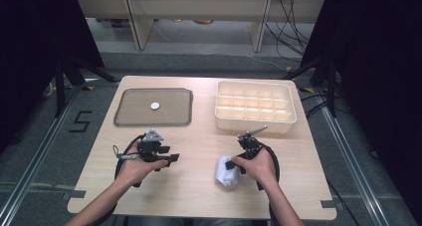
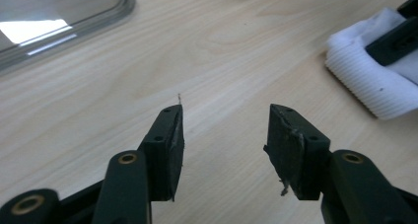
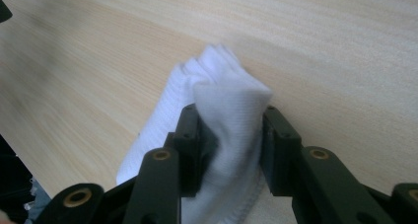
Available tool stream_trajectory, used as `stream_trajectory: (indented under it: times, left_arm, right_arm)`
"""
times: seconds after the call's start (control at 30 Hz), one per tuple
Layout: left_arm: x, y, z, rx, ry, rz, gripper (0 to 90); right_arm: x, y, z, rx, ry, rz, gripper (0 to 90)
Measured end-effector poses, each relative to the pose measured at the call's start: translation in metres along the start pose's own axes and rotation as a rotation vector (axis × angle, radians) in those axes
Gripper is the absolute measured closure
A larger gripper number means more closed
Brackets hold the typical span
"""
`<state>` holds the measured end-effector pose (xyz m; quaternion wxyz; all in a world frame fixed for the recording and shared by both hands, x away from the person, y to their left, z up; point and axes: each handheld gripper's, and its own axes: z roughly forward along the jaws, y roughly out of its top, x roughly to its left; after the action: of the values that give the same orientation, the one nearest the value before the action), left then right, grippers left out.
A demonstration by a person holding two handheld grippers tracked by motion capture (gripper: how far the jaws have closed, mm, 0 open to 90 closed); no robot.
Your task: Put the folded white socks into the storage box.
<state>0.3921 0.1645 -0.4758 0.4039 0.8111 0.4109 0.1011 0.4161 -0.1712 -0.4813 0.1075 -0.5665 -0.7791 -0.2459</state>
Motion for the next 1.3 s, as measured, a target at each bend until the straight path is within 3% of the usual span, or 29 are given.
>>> stream_trajectory:
  times: [0.03, 0.1, 0.23, 0.27, 0.33, 0.4, 0.47, 0.53, 0.57, 0.6, 0.63, 0.7, 0.73, 0.8, 0.97, 1.13, 1.17, 1.2, 1.27, 1.3]
  left_arm:
    - [0.001, -0.001, -0.002, -0.009, 0.019, 0.006, 46.7]
    - [0.003, -0.002, -0.004, -0.017, 0.033, 0.002, 45.9]
    - [0.007, -0.006, -0.008, -0.044, 0.031, -0.009, 45.2]
    - [0.008, -0.007, -0.009, -0.04, 0.03, -0.008, 45.2]
    - [0.008, -0.01, -0.009, -0.069, 0.045, -0.027, 45.1]
    - [0.011, -0.014, -0.011, -0.068, 0.053, -0.028, 45.0]
    - [0.014, -0.018, -0.013, -0.066, 0.058, -0.027, 44.8]
    - [0.018, -0.023, -0.014, -0.067, 0.081, -0.037, 43.8]
    - [0.019, -0.025, -0.015, -0.07, 0.091, -0.042, 43.7]
    - [0.021, -0.027, -0.016, -0.07, 0.103, -0.048, 43.5]
    - [0.023, -0.03, -0.018, -0.067, 0.104, -0.056, 43.4]
    - [0.026, -0.035, -0.019, -0.077, 0.115, -0.069, 43.4]
    - [0.027, -0.038, -0.019, -0.085, 0.112, -0.076, 43.4]
    - [0.027, -0.042, -0.02, -0.1, 0.114, -0.097, 43.4]
    - [0.029, -0.049, -0.023, -0.142, 0.114, -0.138, 43.5]
    - [0.032, -0.056, -0.024, -0.157, 0.134, -0.158, 43.4]
    - [0.034, -0.058, -0.024, -0.161, 0.13, -0.16, 43.4]
    - [0.034, -0.06, -0.024, -0.165, 0.134, -0.172, 43.5]
    - [0.036, -0.063, -0.024, -0.164, 0.137, -0.174, 43.5]
    - [0.036, -0.064, -0.023, -0.167, 0.146, -0.176, 43.5]
  right_arm:
    - [0.0, 0.0, -0.001, 0.004, 0.002, -0.011, 66.0]
    - [0.003, 0.0, -0.002, -0.012, -0.016, 0.011, 66.1]
    - [0.002, 0.0, -0.008, -0.057, -0.029, -0.043, 66.0]
    - [0.003, 0.0, -0.009, -0.064, -0.029, -0.025, 66.0]
    - [0.0, 0.001, -0.01, -0.117, -0.018, -0.104, 66.0]
    - [0.004, 0.0, -0.014, -0.128, -0.023, -0.064, 66.0]
    - [0.005, 0.001, -0.019, -0.147, -0.016, -0.084, 66.0]
    - [0.005, 0.003, -0.023, -0.187, -0.046, -0.104, 65.9]
    - [0.008, 0.003, -0.025, -0.191, -0.028, -0.078, 65.9]
    - [0.006, 0.004, -0.027, -0.214, -0.041, -0.121, 65.8]
    - [0.009, 0.004, -0.029, -0.222, -0.034, -0.095, 65.8]
    - [0.007, 0.007, -0.032, -0.27, -0.053, -0.144, 65.8]
    - [0.009, 0.007, -0.034, -0.277, -0.071, -0.127, 65.8]
    - [0.009, 0.008, -0.037, -0.297, -0.089, -0.144, 65.7]
    - [0.015, 0.012, -0.044, -0.36, -0.099, -0.136, 65.5]
    - [0.013, 0.019, -0.048, -0.42, -0.119, -0.212, 65.5]
    - [0.014, 0.019, -0.048, -0.414, -0.128, -0.193, 65.4]
    - [0.014, 0.021, -0.048, -0.449, -0.123, -0.208, 65.5]
    - [0.015, 0.021, -0.051, -0.433, -0.129, -0.188, 65.3]
    - [0.013, 0.023, -0.051, -0.445, -0.131, -0.212, 65.4]
